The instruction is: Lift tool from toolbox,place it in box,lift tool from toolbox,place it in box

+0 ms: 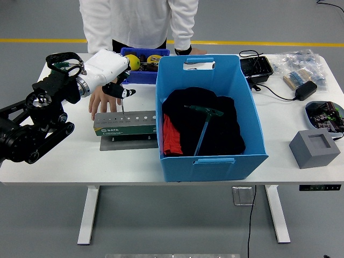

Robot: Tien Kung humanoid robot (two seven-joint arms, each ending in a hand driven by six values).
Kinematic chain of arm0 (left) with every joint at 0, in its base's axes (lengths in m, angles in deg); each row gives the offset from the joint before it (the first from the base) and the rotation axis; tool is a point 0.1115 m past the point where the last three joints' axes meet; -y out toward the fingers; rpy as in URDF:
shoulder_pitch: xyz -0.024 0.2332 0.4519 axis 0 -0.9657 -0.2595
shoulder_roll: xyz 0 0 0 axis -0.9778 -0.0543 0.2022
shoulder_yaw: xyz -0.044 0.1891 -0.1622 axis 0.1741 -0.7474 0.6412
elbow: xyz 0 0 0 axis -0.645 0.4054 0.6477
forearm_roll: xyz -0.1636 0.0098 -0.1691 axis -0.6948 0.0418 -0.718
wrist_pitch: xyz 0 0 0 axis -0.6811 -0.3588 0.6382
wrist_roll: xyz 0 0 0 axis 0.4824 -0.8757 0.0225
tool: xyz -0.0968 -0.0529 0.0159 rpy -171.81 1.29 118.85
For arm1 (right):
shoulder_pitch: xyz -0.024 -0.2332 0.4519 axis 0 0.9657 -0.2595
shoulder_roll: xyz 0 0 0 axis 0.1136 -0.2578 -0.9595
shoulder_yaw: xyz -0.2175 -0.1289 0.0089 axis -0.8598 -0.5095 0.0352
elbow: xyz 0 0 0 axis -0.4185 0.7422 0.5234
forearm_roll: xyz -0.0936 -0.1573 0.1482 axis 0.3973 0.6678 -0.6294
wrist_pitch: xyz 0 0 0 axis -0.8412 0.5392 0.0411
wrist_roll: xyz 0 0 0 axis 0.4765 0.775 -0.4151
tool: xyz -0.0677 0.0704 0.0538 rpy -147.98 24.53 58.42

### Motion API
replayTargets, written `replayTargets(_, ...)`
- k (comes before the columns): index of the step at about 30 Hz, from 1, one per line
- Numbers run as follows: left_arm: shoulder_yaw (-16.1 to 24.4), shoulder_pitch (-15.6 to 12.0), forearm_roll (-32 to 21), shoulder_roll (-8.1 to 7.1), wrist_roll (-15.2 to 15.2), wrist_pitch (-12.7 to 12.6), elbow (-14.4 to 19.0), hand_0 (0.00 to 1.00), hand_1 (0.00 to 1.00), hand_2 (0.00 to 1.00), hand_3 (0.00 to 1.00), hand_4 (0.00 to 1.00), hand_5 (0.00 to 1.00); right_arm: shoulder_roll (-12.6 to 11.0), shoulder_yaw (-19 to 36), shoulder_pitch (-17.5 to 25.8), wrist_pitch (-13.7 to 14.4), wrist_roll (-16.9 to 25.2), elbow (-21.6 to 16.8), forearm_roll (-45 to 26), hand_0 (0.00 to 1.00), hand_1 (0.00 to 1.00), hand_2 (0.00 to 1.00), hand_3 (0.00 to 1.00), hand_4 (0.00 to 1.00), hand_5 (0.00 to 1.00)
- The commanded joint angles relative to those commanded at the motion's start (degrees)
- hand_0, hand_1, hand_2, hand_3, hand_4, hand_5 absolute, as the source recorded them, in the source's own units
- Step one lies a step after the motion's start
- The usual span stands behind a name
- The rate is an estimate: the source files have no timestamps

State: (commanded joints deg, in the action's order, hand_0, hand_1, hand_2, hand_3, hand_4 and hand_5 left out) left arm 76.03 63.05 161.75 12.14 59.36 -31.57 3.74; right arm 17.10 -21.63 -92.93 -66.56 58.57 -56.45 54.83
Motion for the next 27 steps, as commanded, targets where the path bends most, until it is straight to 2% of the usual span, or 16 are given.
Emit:
replayTargets(5, 1.1, 0.0, -0.2, -0.45, 0.4, 0.7, 1.1, 0.143, 0.002, 0.008, 0.044, 0.772, 0.337, 0.0, 0.0, 0.0, 0.0, 0.0, 0.0, 0.0, 0.67, 0.655, 0.732, 0.575, 0.772, 0.719)
replayTargets(8, 2.3, -0.2, -0.1, -0.84, 0.1, 1.2, 3.1, 0.143, 0.002, 0.008, 0.044, 0.772, 0.337, 0.0, 0.1, 0.0, 0.0, 0.0, 0.0, 0.2, 0.67, 0.655, 0.732, 0.575, 0.772, 0.719)
replayTargets(13, 4.8, -0.5, -1.3, -1.2, -0.7, 1.1, 8.1, 0.143, 0.002, 0.007, 0.043, 0.769, 0.334, 0.1, 0.3, 0.0, 0.0, -0.1, 0.0, 0.5, 0.67, 0.654, 0.732, 0.575, 0.772, 0.719)
replayTargets(17, 6.9, -0.2, -2.1, -0.76, -1.5, 0.5, 13.0, 0.137, 0.002, 0.006, 0.04, 0.768, 0.333, 0.1, 0.5, 0.0, 0.0, -0.2, 0.0, 0.8, 0.669, 0.655, 0.732, 0.575, 0.772, 0.72)
replayTargets(20, 7.7, 0.3, -4.0, 0.74, -2.1, -0.4, 15.9, 0.137, 0.002, 0.006, 0.04, 0.768, 0.333, 0.0, 0.5, 0.0, 0.0, -0.2, 0.0, 0.9, 0.669, 0.655, 0.732, 0.575, 0.772, 0.72)
replayTargets(22, 7.3, 0.7, -5.8, 2.48, -2.5, -1.1, 17.2, 0.137, 0.002, 0.006, 0.039, 0.767, 0.33, 0.1, 0.5, 0.0, 0.0, -0.2, 0.0, 0.9, 0.669, 0.655, 0.732, 0.575, 0.771, 0.72)
replayTargets(23, 6.8, 0.9, -6.5, 3.59, -2.6, -1.5, 17.5, 0.137, 0.002, 0.006, 0.039, 0.767, 0.33, 0.1, 0.5, 0.0, 0.0, -0.2, 0.0, 0.9, 0.669, 0.655, 0.732, 0.575, 0.771, 0.72)
replayTargets(24, 6.5, 1.0, -6.8, 4.07, -2.6, -1.6, 17.6, 0.137, 0.002, 0.006, 0.039, 0.767, 0.33, 0.1, 0.6, 0.0, 0.0, -0.2, 0.0, 1.0, 0.669, 0.655, 0.732, 0.575, 0.771, 0.72)
replayTargets(26, 5.2, 1.2, -8.2, 6.4, -2.6, -2.1, 17.0, 0.137, 0.002, 0.006, 0.039, 0.767, 0.33, 0.1, 0.6, -0.1, 0.0, -0.3, -0.1, 1.2, 0.669, 0.655, 0.732, 0.575, 0.771, 0.72)
replayTargets(27, 4.9, 1.2, -8.6, 6.97, -2.5, -2.3, 16.7, 0.137, 0.002, 0.006, 0.039, 0.767, 0.33, 0.1, 0.7, -0.1, 0.0, -0.3, -0.1, 1.3, 0.669, 0.655, 0.732, 0.575, 0.771, 0.72)
